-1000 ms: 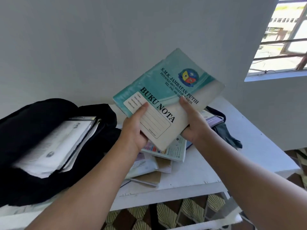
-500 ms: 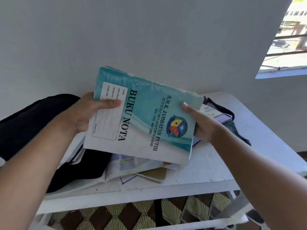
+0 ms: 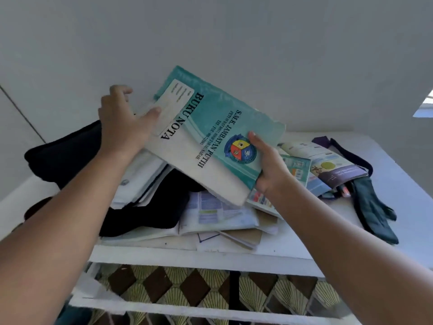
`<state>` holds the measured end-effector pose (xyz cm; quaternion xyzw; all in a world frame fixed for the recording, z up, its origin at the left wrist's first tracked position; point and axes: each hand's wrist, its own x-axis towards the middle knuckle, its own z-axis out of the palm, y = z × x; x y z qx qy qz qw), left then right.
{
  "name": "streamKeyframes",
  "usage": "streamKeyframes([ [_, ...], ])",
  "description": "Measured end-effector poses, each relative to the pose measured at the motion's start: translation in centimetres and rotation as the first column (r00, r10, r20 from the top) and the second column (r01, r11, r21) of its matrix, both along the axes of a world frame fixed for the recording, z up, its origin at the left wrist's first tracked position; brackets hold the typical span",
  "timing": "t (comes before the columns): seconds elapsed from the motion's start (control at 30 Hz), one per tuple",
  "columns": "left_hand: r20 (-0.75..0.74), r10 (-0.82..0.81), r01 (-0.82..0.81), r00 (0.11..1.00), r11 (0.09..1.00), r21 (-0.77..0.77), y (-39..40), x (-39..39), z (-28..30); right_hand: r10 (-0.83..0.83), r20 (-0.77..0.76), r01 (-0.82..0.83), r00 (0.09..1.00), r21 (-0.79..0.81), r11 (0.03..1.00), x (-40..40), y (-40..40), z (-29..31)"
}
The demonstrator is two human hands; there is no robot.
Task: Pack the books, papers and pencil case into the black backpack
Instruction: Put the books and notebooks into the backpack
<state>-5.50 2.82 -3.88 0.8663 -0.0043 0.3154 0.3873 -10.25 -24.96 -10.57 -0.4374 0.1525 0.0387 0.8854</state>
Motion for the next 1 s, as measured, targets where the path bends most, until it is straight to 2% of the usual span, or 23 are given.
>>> streamKeyframes([
  [0.07,0.075,0.012,-0.014,0.997,1.000,0.025,1.7,-0.5,-1.0,0.019,-0.047,-0.018,0.999,0.020,1.000,1.0,1.8,1.0],
  [0.23,0.077,0.120,-0.124,0.990,0.992,0.036,6.3,-1.5,-4.3,0.109,-0.163,-0.123,0.981,-0.078,0.989,2.7,5.5,0.8],
  [0.3,-0.041,0.191,-0.177,0.981,0.957,0.232,8.2,-1.2,-5.8,0.135,-0.228,-0.172,0.964,-0.152,0.973,3.1,6.5,0.0],
  [0.37,-0.229,0.301,-0.166,0.926,0.867,0.469,9.8,-1.0,-7.2,0.158,-0.283,-0.212,0.946,-0.173,0.962,3.1,7.4,-0.6],
  [0.43,-0.332,0.386,-0.133,0.861,0.800,0.585,11.3,-1.0,-8.2,0.170,-0.302,-0.225,0.938,-0.157,0.962,3.2,8.0,-1.0],
  [0.57,-0.250,0.505,-0.178,0.826,0.655,0.735,13.4,0.2,-8.9,0.184,-0.322,-0.240,0.929,-0.144,0.960,3.8,8.7,0.0],
  [0.63,-0.211,0.491,-0.194,0.845,0.650,0.735,14.2,1.2,-8.4,0.175,-0.337,-0.240,0.925,-0.162,0.957,4.1,9.2,0.7],
  [0.8,-0.092,0.361,-0.238,0.928,0.764,0.600,15.2,3.1,-5.2,0.178,-0.314,-0.230,0.933,-0.137,0.963,4.8,12.6,1.9],
  [0.93,-0.083,0.302,-0.202,0.950,0.793,0.575,15.6,2.7,-3.7,0.172,-0.304,-0.217,0.937,-0.120,0.969,7.3,17.6,1.3],
  [1.0,-0.086,0.278,-0.186,0.957,0.811,0.555,15.8,2.1,-3.4,0.164,-0.325,-0.227,0.932,-0.168,0.959,8.5,20.5,0.5],
])
